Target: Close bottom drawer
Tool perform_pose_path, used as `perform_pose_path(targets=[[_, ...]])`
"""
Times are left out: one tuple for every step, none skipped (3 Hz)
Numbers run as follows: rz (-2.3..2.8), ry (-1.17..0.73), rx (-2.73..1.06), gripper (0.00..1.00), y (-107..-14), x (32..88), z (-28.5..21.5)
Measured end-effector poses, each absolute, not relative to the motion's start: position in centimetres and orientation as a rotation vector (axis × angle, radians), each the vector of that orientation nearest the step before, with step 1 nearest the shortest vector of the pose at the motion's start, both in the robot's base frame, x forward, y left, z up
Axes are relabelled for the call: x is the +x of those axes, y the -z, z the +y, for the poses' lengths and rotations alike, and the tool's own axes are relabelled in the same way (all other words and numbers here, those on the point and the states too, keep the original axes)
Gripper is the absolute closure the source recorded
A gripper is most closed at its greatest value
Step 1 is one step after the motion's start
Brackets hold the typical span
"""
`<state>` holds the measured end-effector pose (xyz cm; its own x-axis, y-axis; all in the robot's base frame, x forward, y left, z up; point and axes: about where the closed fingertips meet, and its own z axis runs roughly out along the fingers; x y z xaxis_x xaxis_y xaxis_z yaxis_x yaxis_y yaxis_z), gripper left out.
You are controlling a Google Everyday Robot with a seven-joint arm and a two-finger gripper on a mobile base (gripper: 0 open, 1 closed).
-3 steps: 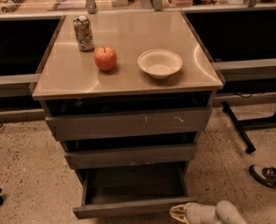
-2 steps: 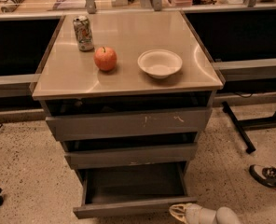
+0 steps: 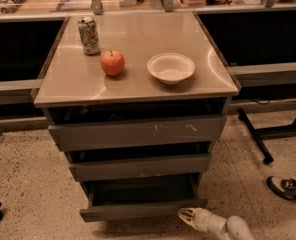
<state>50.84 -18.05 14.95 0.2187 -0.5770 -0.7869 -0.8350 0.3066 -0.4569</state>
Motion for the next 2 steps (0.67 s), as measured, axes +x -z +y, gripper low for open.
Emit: perform_pose_path(targets=[[1.45,-0.269,-1.367,1.0,-15.3,53.9,-18.0],[1.439,-0.254,-1.37,1.0,-15.5,56.6,-17.9]])
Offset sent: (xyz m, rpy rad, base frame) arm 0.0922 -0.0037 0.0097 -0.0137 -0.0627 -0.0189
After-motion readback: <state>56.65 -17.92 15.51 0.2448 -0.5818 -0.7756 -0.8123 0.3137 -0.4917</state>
